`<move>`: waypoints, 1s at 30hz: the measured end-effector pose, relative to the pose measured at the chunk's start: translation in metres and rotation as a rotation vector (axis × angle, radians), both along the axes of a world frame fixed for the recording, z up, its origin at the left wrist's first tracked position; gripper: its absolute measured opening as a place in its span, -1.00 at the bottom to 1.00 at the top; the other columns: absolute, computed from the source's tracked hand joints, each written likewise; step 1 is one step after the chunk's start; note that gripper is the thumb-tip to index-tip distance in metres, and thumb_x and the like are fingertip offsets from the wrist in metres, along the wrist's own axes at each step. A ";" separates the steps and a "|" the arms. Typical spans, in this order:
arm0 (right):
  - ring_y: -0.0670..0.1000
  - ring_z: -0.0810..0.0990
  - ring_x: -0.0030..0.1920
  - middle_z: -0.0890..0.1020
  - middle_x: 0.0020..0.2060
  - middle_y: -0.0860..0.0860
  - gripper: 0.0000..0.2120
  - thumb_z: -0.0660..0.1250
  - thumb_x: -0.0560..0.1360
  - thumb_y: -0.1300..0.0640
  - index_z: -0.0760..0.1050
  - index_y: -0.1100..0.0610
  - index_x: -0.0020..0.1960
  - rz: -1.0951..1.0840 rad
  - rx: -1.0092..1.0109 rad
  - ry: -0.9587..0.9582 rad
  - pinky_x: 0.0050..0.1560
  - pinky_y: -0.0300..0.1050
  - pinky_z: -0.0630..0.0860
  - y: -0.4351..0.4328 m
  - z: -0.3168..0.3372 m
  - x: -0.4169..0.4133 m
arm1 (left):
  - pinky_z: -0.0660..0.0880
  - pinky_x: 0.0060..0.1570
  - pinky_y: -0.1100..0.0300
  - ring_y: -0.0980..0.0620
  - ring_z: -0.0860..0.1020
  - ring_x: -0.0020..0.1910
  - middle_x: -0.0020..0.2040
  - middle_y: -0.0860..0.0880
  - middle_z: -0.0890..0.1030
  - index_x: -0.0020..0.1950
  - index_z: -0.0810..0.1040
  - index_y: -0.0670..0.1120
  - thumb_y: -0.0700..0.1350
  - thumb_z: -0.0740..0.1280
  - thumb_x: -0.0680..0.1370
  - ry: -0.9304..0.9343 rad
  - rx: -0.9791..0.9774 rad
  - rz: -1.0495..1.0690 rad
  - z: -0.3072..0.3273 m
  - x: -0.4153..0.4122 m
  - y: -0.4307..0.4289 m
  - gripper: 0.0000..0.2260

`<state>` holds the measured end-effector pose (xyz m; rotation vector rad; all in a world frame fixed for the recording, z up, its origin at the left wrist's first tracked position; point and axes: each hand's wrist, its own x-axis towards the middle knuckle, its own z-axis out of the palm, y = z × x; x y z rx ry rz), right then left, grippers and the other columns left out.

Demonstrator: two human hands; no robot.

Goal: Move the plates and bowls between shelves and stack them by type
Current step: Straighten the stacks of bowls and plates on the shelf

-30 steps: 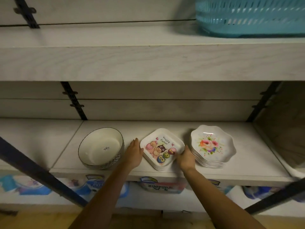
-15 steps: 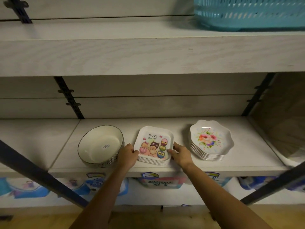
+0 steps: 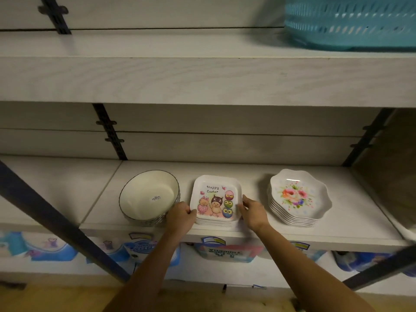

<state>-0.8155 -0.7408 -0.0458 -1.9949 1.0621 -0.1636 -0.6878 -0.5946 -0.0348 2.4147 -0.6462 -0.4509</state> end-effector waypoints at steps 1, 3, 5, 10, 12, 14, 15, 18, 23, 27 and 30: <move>0.16 0.63 0.01 0.64 0.10 0.17 -0.75 0.16 0.58 0.16 0.48 0.19 0.21 0.005 -0.008 0.000 0.02 -0.04 0.54 0.001 0.000 0.000 | 0.35 -0.35 0.26 -0.01 0.51 -0.19 -0.32 0.01 0.49 -0.24 0.46 -0.13 -0.11 0.29 0.53 -0.011 -0.010 -0.011 0.004 -0.001 0.002 -0.83; 0.18 0.61 0.04 0.62 0.11 0.19 -0.73 0.15 0.58 0.16 0.43 0.20 0.24 0.005 -0.022 -0.020 0.01 -0.05 0.54 0.006 0.004 0.001 | 0.44 -0.18 0.23 -0.04 0.57 -0.09 -0.12 -0.07 0.60 0.00 0.52 -0.20 -0.10 0.28 0.54 -0.064 -0.067 -0.001 0.014 -0.002 0.009 -0.83; 0.19 0.55 0.14 0.57 0.18 0.20 -0.71 0.16 0.58 0.14 0.40 0.21 0.26 0.001 -0.099 -0.056 0.17 0.00 0.49 0.014 0.010 0.006 | 0.46 -0.13 0.23 -0.03 0.59 -0.05 -0.03 -0.10 0.64 0.06 0.53 -0.20 -0.12 0.29 0.53 -0.184 -0.197 0.018 0.023 0.001 0.023 -0.82; 0.12 0.42 0.28 0.47 0.31 0.12 -0.63 0.21 0.53 0.27 0.41 0.20 0.33 0.006 -0.285 -0.228 0.36 -0.05 0.31 0.049 0.027 0.035 | 0.45 0.02 0.15 -0.11 0.51 0.10 0.10 -0.18 0.56 0.15 0.49 -0.22 -0.23 0.29 0.50 -0.492 -0.336 0.130 0.033 0.047 0.073 -0.77; 0.11 0.53 0.19 0.52 0.27 0.11 -0.63 0.19 0.55 0.22 0.38 0.14 0.35 0.020 -0.103 -0.276 0.28 0.00 0.46 0.070 0.034 0.053 | 0.43 0.17 0.01 -0.18 0.44 0.23 0.23 -0.24 0.48 0.27 0.40 -0.26 -0.21 0.27 0.52 -0.363 -0.289 0.210 0.029 0.072 0.089 -0.67; 0.11 0.55 0.19 0.53 0.27 0.10 -0.61 0.17 0.58 0.15 0.33 0.13 0.40 0.080 -0.028 -0.215 0.24 -0.05 0.47 0.092 0.036 0.074 | 0.38 0.25 -0.06 -0.23 0.38 0.29 0.32 -0.28 0.40 0.35 0.32 -0.28 -0.15 0.24 0.55 -0.152 -0.192 0.260 0.019 0.097 0.100 -0.60; 0.11 0.53 0.22 0.51 0.30 0.11 -0.58 0.17 0.58 0.11 0.30 0.14 0.42 0.120 -0.008 -0.163 0.25 -0.07 0.43 0.103 0.037 0.083 | 0.37 0.25 -0.06 -0.24 0.39 0.29 0.33 -0.30 0.40 0.36 0.30 -0.29 -0.12 0.21 0.57 -0.054 -0.150 0.258 0.014 0.106 0.104 -0.59; 0.17 0.54 0.16 0.55 0.21 0.20 -0.53 0.17 0.57 0.06 0.21 0.11 0.45 0.173 0.108 -0.102 0.25 0.07 0.46 0.128 0.025 0.105 | 0.34 0.29 -0.04 -0.22 0.37 0.32 0.38 -0.25 0.36 0.45 0.18 -0.21 -0.07 0.11 0.61 0.232 -0.151 0.170 0.003 0.117 0.113 -0.56; 0.20 0.64 -0.01 0.64 0.01 0.23 -0.44 0.16 0.58 0.13 0.02 -0.01 0.51 0.070 0.057 -0.100 0.12 0.10 0.55 0.147 0.004 0.124 | 0.37 0.32 -0.08 -0.23 0.38 0.32 0.41 -0.24 0.33 0.50 0.05 -0.14 -0.17 0.06 0.62 0.302 -0.186 0.135 -0.011 0.129 0.116 -0.55; 0.20 0.62 0.04 0.63 0.09 0.21 -0.43 0.17 0.57 0.12 0.02 -0.06 0.51 0.043 0.079 -0.096 0.18 0.09 0.53 0.147 0.006 0.136 | 0.39 0.19 -0.01 -0.24 0.41 0.27 0.37 -0.27 0.37 0.48 0.08 -0.18 -0.18 0.03 0.62 0.289 -0.151 0.149 -0.008 0.142 0.110 -0.58; 0.14 0.60 0.02 0.60 0.16 0.20 -0.44 0.17 0.57 0.15 0.05 -0.05 0.51 0.053 0.080 -0.102 0.21 0.06 0.51 0.151 0.012 0.135 | 0.37 0.20 0.00 -0.23 0.38 0.31 0.39 -0.27 0.35 0.47 0.09 -0.21 -0.19 0.03 0.62 0.282 -0.159 0.113 -0.011 0.148 0.111 -0.59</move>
